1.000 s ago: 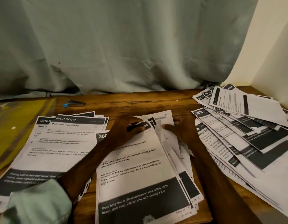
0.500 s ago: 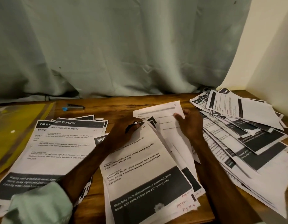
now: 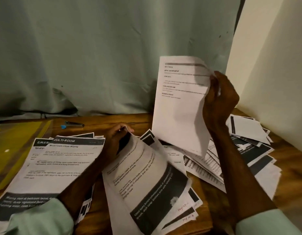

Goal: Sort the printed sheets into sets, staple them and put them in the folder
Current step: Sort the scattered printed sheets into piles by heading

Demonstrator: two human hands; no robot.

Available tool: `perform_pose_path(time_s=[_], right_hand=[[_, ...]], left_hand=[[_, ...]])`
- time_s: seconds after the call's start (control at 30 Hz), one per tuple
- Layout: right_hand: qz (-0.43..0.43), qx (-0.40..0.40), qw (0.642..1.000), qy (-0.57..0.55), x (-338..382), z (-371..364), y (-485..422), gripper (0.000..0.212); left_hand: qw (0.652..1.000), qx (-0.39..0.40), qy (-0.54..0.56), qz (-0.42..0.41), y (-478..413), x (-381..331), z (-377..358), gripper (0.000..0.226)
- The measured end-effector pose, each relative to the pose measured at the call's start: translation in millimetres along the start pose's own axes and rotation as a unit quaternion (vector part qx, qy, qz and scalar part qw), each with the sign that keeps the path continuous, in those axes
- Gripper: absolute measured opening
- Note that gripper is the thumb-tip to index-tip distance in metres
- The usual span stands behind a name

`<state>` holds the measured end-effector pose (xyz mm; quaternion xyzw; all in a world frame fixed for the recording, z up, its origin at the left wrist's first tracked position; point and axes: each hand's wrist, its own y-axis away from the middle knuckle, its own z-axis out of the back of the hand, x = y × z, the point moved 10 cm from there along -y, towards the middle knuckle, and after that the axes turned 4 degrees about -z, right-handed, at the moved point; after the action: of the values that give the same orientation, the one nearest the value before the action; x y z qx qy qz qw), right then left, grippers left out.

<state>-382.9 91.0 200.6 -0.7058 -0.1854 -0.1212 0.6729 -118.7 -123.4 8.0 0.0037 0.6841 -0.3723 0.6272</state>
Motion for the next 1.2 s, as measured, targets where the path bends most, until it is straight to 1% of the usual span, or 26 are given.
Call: perform_pose_path(time_s=[0.07, 0.13, 0.2, 0.27, 0.33, 0.37, 0.43, 0.5, 0.53, 0.63, 0.67, 0.73, 0.8, 0.87, 0.9, 1.0, 1.07, 1.13, 1.2], right_hand=[[0.008, -0.037, 0.999, -0.009, 7.8, 11.2, -17.6, 0.021], [0.010, -0.054, 0.998, -0.018, 11.9, 14.6, -23.7, 0.021], [0.002, -0.059, 0.998, -0.026, 11.5, 16.1, -22.2, 0.021], [-0.015, -0.034, 0.998, -0.047, 9.1, 10.3, -21.0, 0.021], [-0.046, 0.031, 0.997, -0.058, 1.4, -4.6, -13.9, 0.020], [-0.058, 0.080, 0.993, -0.061, -1.7, -15.3, -6.4, 0.019], [-0.061, 0.178, 0.981, -0.047, -4.7, -36.7, 15.3, 0.017], [-0.060, 0.266, 0.962, -0.021, -10.7, -57.0, 41.2, 0.014], [-0.061, 0.307, 0.950, -0.009, -14.6, -67.2, 56.3, 0.014], [-0.076, 0.417, 0.906, 0.022, -23.8, -91.6, 107.7, 0.033], [-0.082, 0.444, 0.892, 0.022, -22.5, -96.0, 124.2, 0.035], [-0.106, 0.502, 0.858, 0.027, -18.6, -102.2, 156.0, 0.029], [-0.159, 0.558, 0.813, 0.053, -18.2, -106.4, 186.7, 0.024], [-0.208, 0.589, 0.779, 0.056, -22.0, -109.3, 215.1, 0.025], [-0.215, 0.601, 0.768, 0.050, -22.2, -109.9, 226.1, 0.025], [-0.219, 0.631, 0.744, 0.029, -18.4, -104.7, 248.3, 0.023], [-0.220, 0.631, 0.744, 0.017, -18.5, -100.9, 249.5, 0.025], [-0.215, 0.610, 0.762, 0.021, -21.0, -92.8, 239.8, 0.027], [-0.212, 0.574, 0.791, 0.032, -31.3, -81.8, 228.7, 0.017]], left_hand=[[0.999, -0.005, 0.040, 0.020, -1.2, -2.4, 3.9, 0.024], [0.996, -0.017, 0.082, 0.029, -1.5, -2.3, 6.9, 0.020], [0.994, -0.027, 0.100, 0.038, -1.8, -2.8, 8.7, 0.017], [0.992, -0.039, 0.111, 0.043, -3.8, 0.7, 12.9, 0.015], [0.988, -0.052, 0.131, 0.064, -5.4, 6.6, 16.9, 0.012], [0.986, -0.058, 0.141, 0.073, -5.1, 9.8, 19.2, 0.011], [0.982, -0.060, 0.159, 0.079, -5.4, 14.9, 21.9, 0.011], [0.984, -0.053, 0.154, 0.079, -5.1, 15.0, 20.2, 0.010], [0.985, -0.052, 0.145, 0.075, -5.3, 16.0, 19.6, 0.011], [0.991, -0.056, 0.095, 0.077, -4.7, 19.1, 18.1, 0.013], [0.993, -0.056, 0.078, 0.073, -4.0, 17.4, 16.7, 0.013], [0.996, -0.045, 0.032, 0.067, -3.2, 17.4, 13.3, 0.013], [0.997, -0.028, -0.044, 0.060, -3.5, 19.1, 10.8, 0.022], [0.989, -0.005, -0.139, 0.042, -3.8, 17.2, 2.5, 0.035], [0.983, 0.004, -0.182, 0.035, -3.0, 16.9, -3.8, 0.036], [0.962, 0.026, -0.269, 0.029, 2.7, 15.3, -24.7, 0.018], [0.953, 0.066, -0.295, 0.010, 3.6, 21.6, -34.9, 0.010], [0.945, 0.116, -0.306, -0.009, 4.5, 31.7, -37.9, 0.021], [0.943, 0.130, -0.308, -0.002, 4.8, 42.1, -35.8, 0.029]])
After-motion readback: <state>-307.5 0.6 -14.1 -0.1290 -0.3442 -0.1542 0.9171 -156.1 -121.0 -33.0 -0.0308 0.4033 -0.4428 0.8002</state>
